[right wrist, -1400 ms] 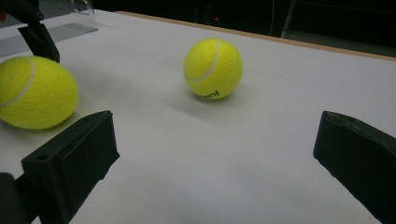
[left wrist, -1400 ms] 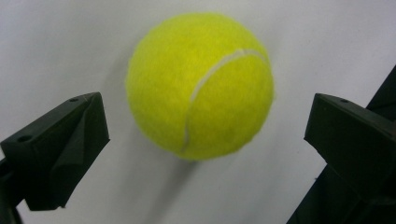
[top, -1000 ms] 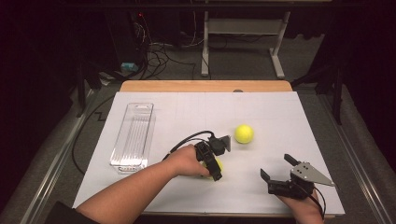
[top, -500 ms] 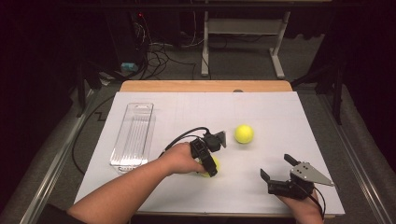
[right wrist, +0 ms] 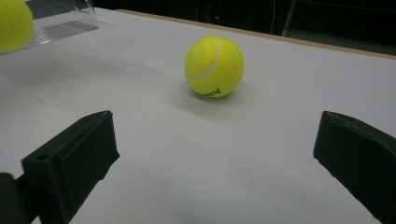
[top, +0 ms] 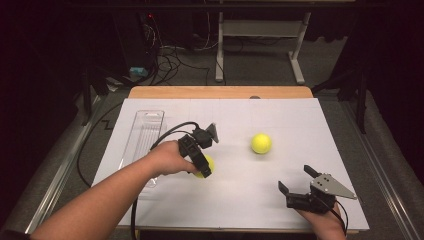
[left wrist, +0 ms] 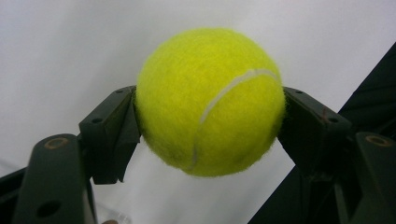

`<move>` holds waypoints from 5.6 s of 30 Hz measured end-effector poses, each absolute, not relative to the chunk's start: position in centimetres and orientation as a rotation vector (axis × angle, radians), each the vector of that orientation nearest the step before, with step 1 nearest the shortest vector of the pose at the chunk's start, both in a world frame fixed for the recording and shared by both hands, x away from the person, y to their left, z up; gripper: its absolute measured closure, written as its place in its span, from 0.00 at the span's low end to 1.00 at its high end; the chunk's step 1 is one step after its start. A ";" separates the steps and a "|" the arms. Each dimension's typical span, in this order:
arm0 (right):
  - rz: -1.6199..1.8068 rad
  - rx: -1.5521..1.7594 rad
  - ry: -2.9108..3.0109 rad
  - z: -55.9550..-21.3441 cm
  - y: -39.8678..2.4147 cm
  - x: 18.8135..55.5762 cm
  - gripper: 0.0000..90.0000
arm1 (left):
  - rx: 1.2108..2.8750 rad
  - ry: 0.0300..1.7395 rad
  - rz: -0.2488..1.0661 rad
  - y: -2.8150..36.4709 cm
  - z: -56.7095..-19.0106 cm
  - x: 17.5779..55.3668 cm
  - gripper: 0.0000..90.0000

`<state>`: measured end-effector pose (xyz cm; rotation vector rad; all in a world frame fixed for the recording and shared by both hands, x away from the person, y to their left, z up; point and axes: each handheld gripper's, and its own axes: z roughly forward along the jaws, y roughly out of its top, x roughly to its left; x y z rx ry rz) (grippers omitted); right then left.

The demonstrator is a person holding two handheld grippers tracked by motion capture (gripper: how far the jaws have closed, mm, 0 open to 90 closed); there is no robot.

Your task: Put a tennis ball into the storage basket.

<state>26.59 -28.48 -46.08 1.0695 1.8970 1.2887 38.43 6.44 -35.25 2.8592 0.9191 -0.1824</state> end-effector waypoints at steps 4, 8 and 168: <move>1.284 1.066 1.897 -46.1 -28.5 26.6 0.00 | 2.853 0.972 -0.152 8.7 -33.6 39.2 0.29; 1.286 1.066 1.898 -46.1 -28.5 26.6 0.00 | 2.831 1.037 -0.129 10.7 -32.5 40.0 0.29; 1.185 1.130 2.065 -46.1 -25.3 29.4 0.31 | 2.806 1.017 -0.121 7.5 -37.2 38.5 0.01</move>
